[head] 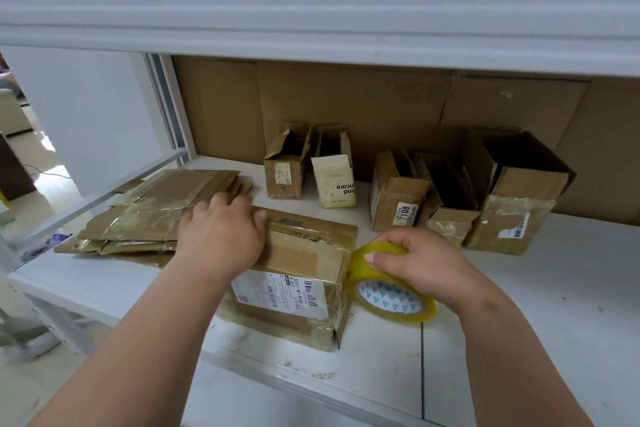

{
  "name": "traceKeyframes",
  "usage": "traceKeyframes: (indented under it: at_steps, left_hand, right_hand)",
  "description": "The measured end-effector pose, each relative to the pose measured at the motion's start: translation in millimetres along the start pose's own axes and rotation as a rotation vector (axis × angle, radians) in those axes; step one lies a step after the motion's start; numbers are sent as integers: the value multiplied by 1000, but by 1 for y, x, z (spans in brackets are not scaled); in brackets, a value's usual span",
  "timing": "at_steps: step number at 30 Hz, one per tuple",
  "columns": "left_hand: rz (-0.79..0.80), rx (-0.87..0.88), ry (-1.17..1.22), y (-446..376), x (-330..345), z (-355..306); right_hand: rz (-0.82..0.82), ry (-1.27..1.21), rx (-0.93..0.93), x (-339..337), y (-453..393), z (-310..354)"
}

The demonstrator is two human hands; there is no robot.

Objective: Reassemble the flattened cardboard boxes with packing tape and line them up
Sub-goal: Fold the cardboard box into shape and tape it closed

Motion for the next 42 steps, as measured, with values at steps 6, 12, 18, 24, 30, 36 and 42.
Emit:
traceKeyframes:
  at_steps: [6, 12, 18, 24, 30, 36, 42]
  left_hand:
    - [244, 218, -96, 33, 36, -53]
    - [269, 204, -128, 40, 34, -65]
    - [339, 324, -129, 34, 30, -76]
    - [225, 469, -172, 24, 14, -90]
    - [56, 470, -233, 43, 16, -90]
    - [86, 522, -176, 52, 17, -65]
    - [29, 526, -49, 54, 25, -50]
  right_hand:
    - [31, -14, -35, 3, -1, -2]
    - [45, -113, -20, 1, -6, 1]
    - [146, -229, -38, 7, -5, 3]
    - [178, -537, -130, 13, -5, -3]
    - [179, -640, -165, 28, 5, -6]
    - [227, -699, -125, 47, 17, -7]
    - [214, -758, -129, 67, 33, -10]
Point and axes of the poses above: each hand's wrist, its own y-axis away from the middle knuckle, its own x-axis out of the palm, z = x × y, the point moved 10 cm from there along -y, towards the middle knuckle
